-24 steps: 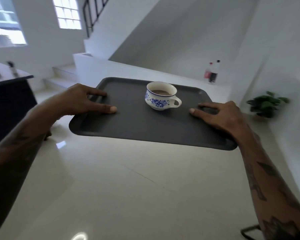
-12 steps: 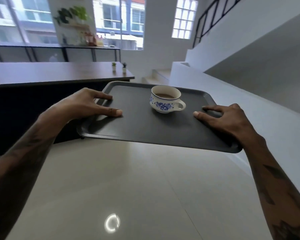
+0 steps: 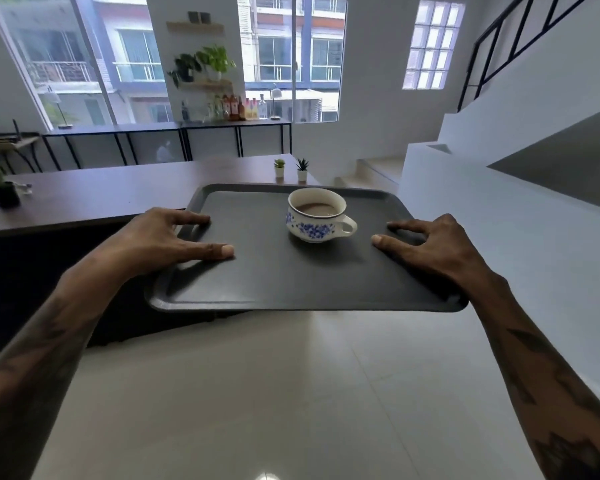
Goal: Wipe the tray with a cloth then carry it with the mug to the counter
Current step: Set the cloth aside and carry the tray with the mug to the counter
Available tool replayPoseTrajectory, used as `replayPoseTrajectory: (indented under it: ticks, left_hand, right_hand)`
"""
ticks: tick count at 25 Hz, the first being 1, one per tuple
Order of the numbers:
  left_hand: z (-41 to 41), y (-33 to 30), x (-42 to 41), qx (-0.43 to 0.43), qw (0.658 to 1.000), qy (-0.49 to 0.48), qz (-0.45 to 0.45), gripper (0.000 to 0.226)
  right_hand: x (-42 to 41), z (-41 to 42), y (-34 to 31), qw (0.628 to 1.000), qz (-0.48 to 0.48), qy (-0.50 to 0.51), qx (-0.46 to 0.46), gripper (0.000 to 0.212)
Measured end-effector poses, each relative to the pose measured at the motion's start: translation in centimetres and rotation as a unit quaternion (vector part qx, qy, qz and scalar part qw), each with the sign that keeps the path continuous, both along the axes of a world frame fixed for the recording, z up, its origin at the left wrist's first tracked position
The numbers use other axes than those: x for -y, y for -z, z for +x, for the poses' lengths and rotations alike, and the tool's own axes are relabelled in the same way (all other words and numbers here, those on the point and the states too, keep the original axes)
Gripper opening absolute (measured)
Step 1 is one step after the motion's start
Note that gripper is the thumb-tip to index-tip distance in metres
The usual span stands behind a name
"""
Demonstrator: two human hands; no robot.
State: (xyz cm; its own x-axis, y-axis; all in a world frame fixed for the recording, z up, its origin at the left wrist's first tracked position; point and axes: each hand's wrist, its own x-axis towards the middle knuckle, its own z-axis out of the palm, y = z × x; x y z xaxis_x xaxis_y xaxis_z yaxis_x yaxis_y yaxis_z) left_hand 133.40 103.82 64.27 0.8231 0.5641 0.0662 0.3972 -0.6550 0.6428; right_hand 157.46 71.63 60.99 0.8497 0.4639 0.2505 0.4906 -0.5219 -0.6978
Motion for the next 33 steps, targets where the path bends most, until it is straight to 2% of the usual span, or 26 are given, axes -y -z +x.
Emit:
replayPoseTrajectory:
  ticks: [8,12,19,22,28,33]
  left_hand:
    - [14.2,2.4,-13.1,0.021,0.997,-0.07,0.009,0.107]
    - [21.4,3.5,-18.7,0.017,0.993,-0.117,-0.008,0.108]
    - [33.0,7.1,-29.5,0.006,0.989,-0.144,-0.022,0.107]
    - [37.8,10.3,-35.9,0.004,0.99,-0.14,-0.008,0.103]
    - [46.0,16.7,-47.9,-0.033,0.992,-0.119,0.0,0.125]
    - [50.6,21.0,-54.4,-0.061,0.992,-0.11,0.007,0.123]
  right_hand:
    - [-17.4,18.9,1.3,0.997,0.002,-0.069,0.023,0.078]
    - [-25.6,28.2,2.3,0.995,-0.022,-0.098,0.029,0.071]
    - [-39.3,41.9,6.0,0.988,-0.066,-0.135,0.022,0.075]
    - [-45.1,46.5,9.0,0.989,-0.071,-0.131,0.015,0.076]
    - [-55.6,53.2,14.6,0.989,-0.108,-0.098,0.004,0.074]
    - [-61.5,56.7,18.2,0.988,-0.125,-0.088,-0.013,0.068]
